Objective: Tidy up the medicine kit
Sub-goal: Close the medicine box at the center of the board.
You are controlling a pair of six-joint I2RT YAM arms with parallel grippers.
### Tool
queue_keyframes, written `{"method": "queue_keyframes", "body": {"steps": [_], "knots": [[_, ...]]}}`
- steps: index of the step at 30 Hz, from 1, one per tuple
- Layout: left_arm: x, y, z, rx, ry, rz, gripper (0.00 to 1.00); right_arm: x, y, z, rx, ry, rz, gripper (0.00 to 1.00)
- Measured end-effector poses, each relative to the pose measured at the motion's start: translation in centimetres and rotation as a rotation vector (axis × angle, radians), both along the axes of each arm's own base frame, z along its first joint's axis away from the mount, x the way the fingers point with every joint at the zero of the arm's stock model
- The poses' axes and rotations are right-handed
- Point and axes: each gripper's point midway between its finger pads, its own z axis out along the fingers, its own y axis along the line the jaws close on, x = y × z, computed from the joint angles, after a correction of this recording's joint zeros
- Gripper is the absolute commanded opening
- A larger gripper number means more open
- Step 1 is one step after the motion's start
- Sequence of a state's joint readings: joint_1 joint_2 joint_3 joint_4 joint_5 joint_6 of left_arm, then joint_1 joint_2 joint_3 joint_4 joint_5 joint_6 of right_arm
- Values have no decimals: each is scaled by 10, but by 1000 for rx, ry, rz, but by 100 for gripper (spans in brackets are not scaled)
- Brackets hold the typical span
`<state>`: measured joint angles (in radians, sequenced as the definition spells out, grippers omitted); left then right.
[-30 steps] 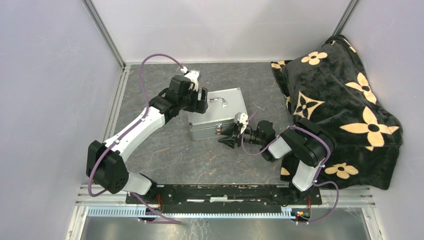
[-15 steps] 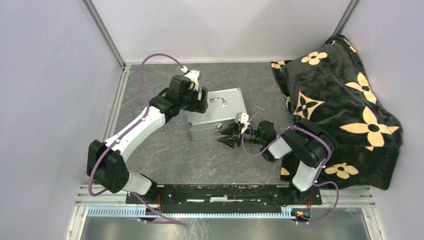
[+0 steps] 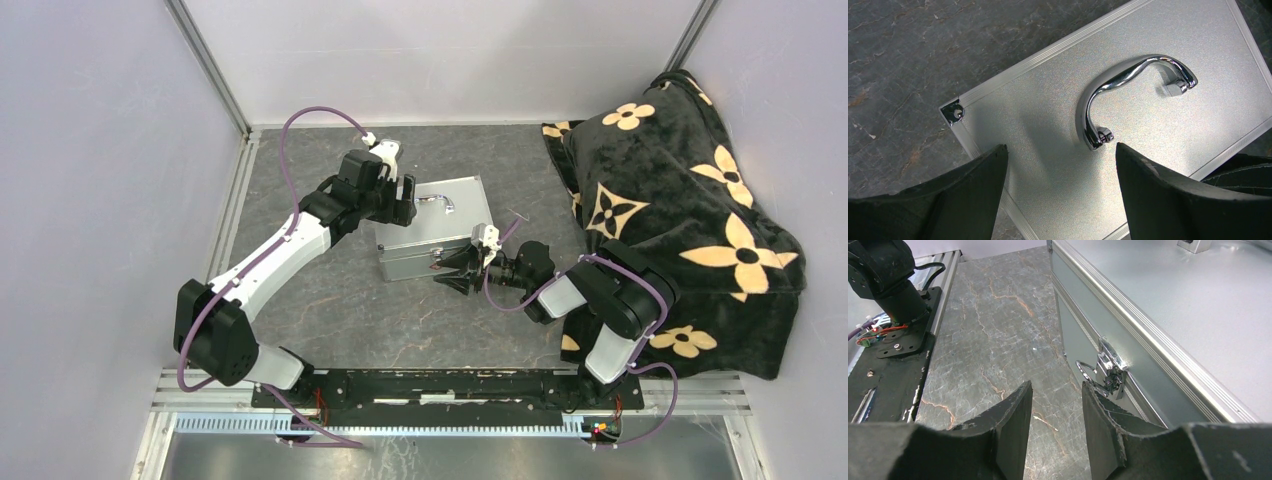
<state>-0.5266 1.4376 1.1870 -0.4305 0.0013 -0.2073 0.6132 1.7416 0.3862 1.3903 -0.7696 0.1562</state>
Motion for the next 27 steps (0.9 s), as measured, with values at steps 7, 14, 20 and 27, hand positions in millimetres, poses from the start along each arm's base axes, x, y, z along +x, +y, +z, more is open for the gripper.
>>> {"method": "queue_keyframes", "body": {"steps": [7,14,20,27], "knots": [[1,-1,0,-1,-1,-1,84,1,0,2,3,-4,-3,47],[1,-1,0,-1,-1,-1,83,0,0,12,19,-27,-3,47],[1,-1,0,-1,-1,-1,83,1,0,12,20,-28,-4,47],[1,-1,0,-1,-1,-2,83,2,-1,14,22,-30,-11,47]]}}
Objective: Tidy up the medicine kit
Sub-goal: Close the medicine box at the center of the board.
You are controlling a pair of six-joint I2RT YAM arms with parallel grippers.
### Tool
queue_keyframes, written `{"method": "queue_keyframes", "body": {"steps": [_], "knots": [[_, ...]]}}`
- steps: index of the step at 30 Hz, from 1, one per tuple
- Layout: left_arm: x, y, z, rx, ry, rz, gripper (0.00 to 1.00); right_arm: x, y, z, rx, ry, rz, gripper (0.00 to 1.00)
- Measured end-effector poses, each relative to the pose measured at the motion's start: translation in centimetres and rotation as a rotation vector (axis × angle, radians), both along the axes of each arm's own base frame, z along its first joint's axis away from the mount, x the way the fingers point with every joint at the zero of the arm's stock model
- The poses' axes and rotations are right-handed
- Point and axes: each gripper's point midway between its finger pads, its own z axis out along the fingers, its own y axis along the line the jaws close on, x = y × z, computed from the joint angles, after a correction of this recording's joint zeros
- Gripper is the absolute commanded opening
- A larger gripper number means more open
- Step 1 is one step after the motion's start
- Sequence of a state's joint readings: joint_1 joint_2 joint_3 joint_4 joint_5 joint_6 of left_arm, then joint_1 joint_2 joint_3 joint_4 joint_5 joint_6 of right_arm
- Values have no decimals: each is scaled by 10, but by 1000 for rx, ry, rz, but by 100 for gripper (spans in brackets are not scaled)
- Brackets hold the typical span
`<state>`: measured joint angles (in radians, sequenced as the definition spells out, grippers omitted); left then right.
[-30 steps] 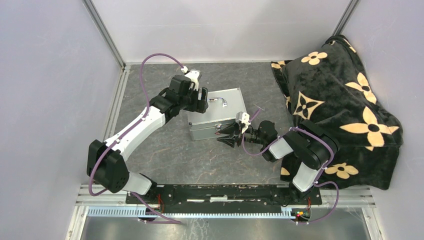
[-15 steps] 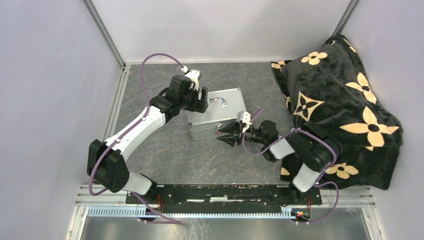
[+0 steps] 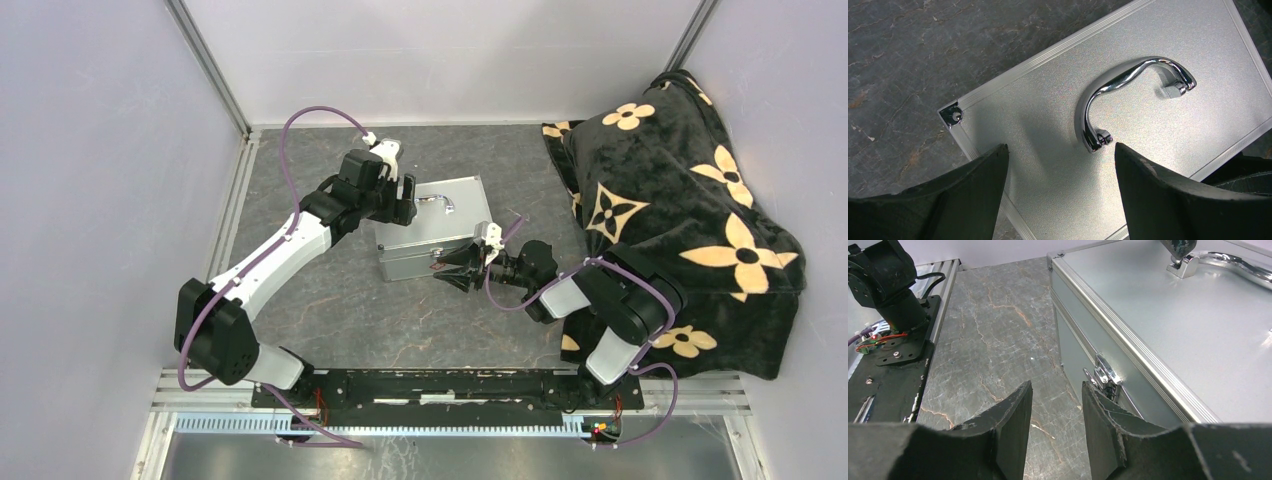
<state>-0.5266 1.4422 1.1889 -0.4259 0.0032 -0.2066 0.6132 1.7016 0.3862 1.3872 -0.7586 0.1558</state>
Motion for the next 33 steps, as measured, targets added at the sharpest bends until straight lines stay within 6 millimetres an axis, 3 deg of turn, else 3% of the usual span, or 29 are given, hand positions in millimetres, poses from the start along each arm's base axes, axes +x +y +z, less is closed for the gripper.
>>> {"method": "queue_keyframes", "body": {"steps": [28,33], "knots": [[1,-1,0,8,-8,-17,83,2,-3,13,12,-33,-28,47],[1,-1,0,8,-8,-18,83,4,-5,5,-23,-27,-40,47]]}}
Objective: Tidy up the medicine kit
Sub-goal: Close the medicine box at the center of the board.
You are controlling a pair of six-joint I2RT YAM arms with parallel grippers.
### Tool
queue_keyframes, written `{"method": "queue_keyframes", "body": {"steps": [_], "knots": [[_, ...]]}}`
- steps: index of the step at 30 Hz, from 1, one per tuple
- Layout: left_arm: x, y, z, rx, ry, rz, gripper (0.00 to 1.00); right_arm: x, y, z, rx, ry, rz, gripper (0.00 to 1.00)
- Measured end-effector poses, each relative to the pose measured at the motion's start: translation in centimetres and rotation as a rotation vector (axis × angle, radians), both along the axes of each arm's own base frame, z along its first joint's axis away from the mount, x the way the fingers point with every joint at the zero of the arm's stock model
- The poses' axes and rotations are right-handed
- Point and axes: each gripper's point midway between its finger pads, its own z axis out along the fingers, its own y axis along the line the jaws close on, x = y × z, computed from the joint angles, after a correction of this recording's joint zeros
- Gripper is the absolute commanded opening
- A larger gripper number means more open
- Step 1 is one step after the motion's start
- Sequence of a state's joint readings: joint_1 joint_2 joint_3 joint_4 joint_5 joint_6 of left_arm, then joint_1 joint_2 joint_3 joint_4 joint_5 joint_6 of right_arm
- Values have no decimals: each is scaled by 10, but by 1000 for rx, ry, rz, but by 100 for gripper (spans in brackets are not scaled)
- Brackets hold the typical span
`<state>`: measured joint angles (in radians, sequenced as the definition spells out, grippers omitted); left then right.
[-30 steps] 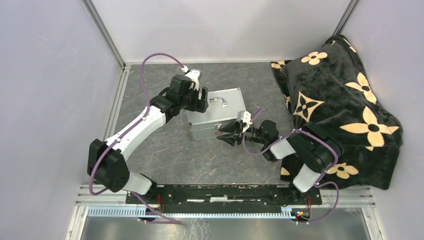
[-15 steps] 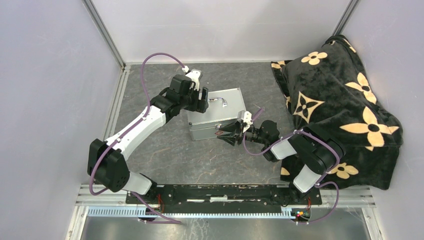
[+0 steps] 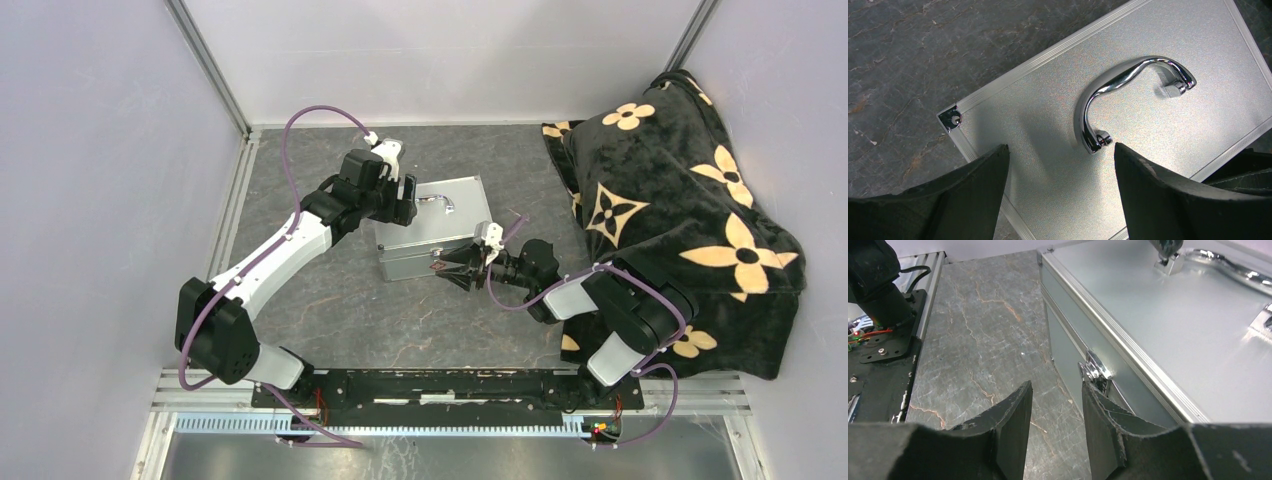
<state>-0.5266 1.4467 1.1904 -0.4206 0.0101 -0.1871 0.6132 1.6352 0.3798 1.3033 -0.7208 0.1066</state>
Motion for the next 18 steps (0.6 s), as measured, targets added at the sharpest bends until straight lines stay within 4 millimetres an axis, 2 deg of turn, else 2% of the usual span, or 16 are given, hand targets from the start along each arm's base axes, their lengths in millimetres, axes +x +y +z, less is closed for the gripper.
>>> {"method": "queue_keyframes", "body": {"steps": [7,18], "knots": [[0,0,0,0,0,0,83,2,-2,-13,-46,18,-15,47],[1,-1,0,0,0,-1,82,3,1,-12,-50,17,-4,47]]}}
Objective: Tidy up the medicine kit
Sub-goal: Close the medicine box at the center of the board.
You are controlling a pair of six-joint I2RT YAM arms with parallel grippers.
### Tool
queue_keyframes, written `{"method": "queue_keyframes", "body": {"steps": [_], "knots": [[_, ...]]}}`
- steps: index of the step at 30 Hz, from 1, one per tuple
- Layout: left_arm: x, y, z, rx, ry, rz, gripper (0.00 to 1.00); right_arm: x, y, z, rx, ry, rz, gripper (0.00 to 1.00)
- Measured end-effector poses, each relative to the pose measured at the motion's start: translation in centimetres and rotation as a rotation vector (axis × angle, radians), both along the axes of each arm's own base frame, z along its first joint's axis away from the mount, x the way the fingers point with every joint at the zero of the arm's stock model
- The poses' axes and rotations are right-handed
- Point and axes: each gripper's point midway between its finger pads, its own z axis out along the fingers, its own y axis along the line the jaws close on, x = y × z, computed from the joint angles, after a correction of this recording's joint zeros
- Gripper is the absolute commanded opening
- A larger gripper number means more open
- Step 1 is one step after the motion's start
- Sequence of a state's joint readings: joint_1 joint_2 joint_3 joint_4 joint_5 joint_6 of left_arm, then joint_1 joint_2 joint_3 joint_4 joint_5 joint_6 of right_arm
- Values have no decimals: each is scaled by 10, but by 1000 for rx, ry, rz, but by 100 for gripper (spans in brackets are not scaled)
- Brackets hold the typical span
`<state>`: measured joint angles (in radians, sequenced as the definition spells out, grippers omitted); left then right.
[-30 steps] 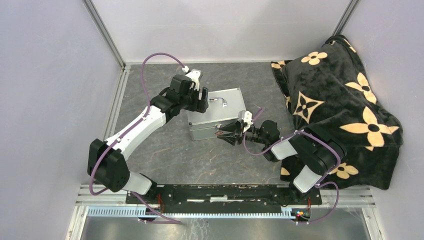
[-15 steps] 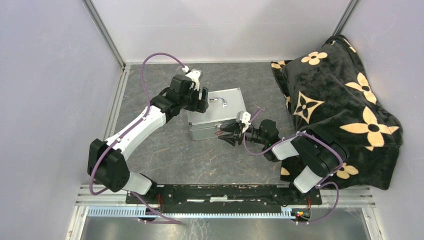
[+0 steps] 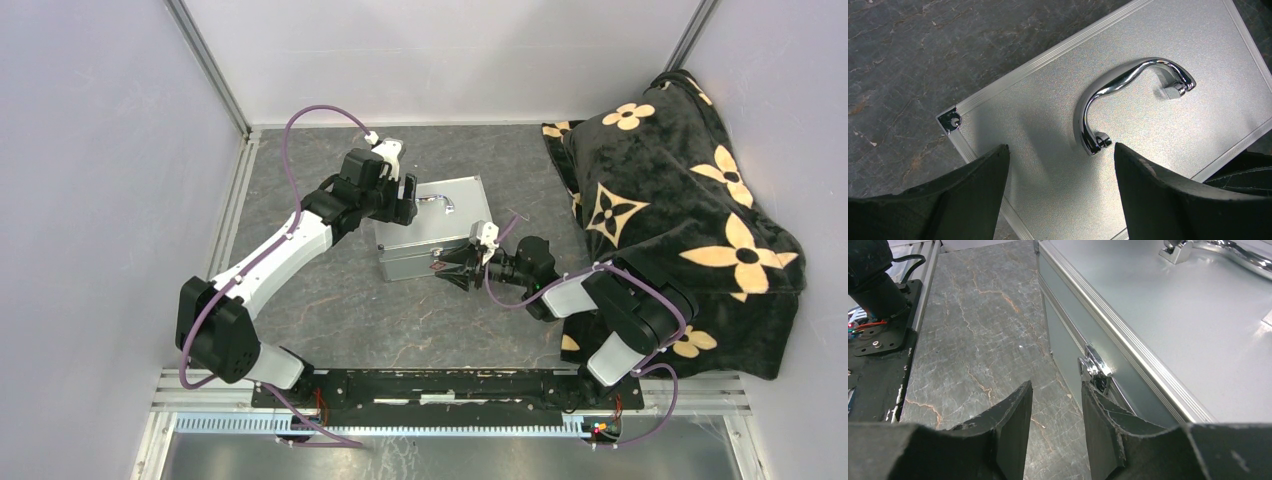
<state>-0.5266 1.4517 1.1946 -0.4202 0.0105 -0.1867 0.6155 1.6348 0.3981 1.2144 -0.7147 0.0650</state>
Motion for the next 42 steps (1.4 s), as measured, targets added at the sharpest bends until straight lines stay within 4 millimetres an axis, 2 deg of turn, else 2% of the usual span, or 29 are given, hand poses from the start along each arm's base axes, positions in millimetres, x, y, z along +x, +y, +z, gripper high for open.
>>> {"method": "queue_keyframes", "body": {"steps": [8,42], "knots": [[0,0,0,0,0,0,82,0,7,7,8,-14,19,47],[1,-1,0,0,0,-1,82,3,4,12,-31,-49,0,48]]}}
